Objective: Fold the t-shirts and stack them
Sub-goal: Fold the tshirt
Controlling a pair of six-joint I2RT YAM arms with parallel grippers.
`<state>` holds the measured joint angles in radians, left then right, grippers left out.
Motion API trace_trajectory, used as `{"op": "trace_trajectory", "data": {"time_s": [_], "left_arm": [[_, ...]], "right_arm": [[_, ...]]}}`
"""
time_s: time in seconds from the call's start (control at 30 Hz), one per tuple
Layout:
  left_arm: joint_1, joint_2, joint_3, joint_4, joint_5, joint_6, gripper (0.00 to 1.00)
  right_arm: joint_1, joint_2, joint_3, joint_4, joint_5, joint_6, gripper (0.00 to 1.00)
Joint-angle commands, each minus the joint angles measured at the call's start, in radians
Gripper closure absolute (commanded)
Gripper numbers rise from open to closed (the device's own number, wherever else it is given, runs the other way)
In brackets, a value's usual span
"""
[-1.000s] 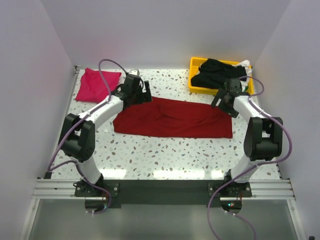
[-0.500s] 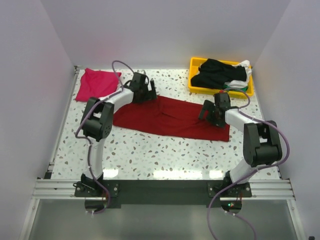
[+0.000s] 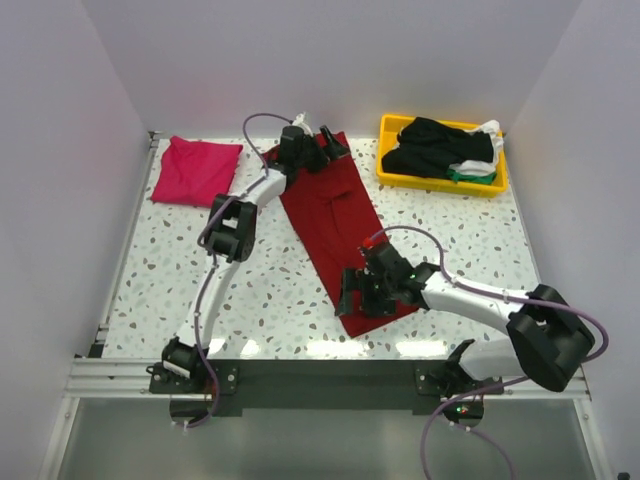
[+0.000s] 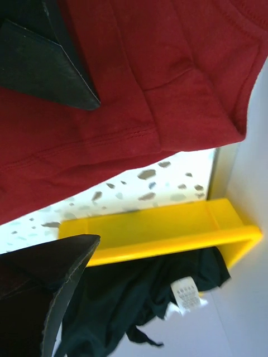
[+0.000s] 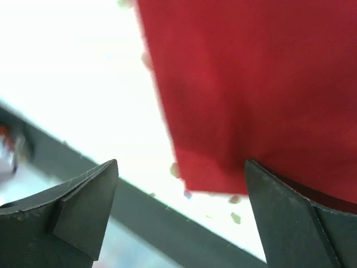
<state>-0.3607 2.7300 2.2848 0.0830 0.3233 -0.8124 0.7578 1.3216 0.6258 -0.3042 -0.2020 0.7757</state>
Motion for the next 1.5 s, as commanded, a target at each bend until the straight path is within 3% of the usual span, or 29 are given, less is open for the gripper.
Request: {"op": "trace_trajectory", "data": {"time_s": [0.0,0.07,0.23,0.33,0.43,0.57,0.8,0.93,1.0,1.03,1.13,1.2,1.47], "left_arm": [[-0.021,0.143,0.067,0.121,0.040,-0.198,0.00],[-0.030,0.146,0.047,0.214,0.033,-0.250,0.00],[-0.049,0.135,0.022,0.248,-0.052,-0.245,0.00],[-0.049,0.135,-0.007,0.342,-0.003,-0.283,0.00],[-0.049,0.114,0.002,0.337,0.017,-0.271,0.00],[-0.043,0.005,0.093,0.186,-0.119,-0.110,0.00],[-0.021,-0.292,0.016,0.138,-0.053,0.030,0.00],[-0.024,-0.557,-0.223,0.107,0.011,0.104,0.00],[-0.026,-0.731,-0.426,0.107,0.055,0.159,0.00],[-0.027,-0.848,-0.579,0.106,0.054,0.191,0.00],[-0.032,-1.007,-0.860,0.132,0.019,0.214,0.00],[-0.034,-1.124,-0.951,0.100,-0.033,0.217,0.00],[-0.046,-1.414,-1.261,-0.152,-0.213,0.202,0.00]], "right_arm": [[0.055,0.034,0.095,-0.056,-0.204,-0.082,0.01],[0.096,0.074,0.142,-0.046,-0.273,-0.117,0.01],[0.175,0.134,0.225,-0.091,-0.247,-0.171,0.01],[0.179,0.082,0.268,-0.139,-0.189,-0.194,0.01],[0.173,0.033,0.316,-0.231,-0.018,-0.178,0.01],[0.059,-0.051,0.286,-0.291,0.050,-0.141,0.01],[-0.184,-0.052,0.215,-0.268,0.101,-0.207,0.01],[-0.210,0.051,0.212,-0.202,0.107,-0.208,0.01],[-0.213,0.085,0.198,-0.176,0.113,-0.202,0.01],[-0.212,0.097,0.181,-0.158,0.122,-0.196,0.01],[-0.209,0.099,0.135,-0.104,0.099,-0.165,0.01],[-0.189,0.100,0.078,-0.076,0.069,-0.139,0.01],[0.144,0.134,0.040,0.016,0.041,0.057,0.01]]}}
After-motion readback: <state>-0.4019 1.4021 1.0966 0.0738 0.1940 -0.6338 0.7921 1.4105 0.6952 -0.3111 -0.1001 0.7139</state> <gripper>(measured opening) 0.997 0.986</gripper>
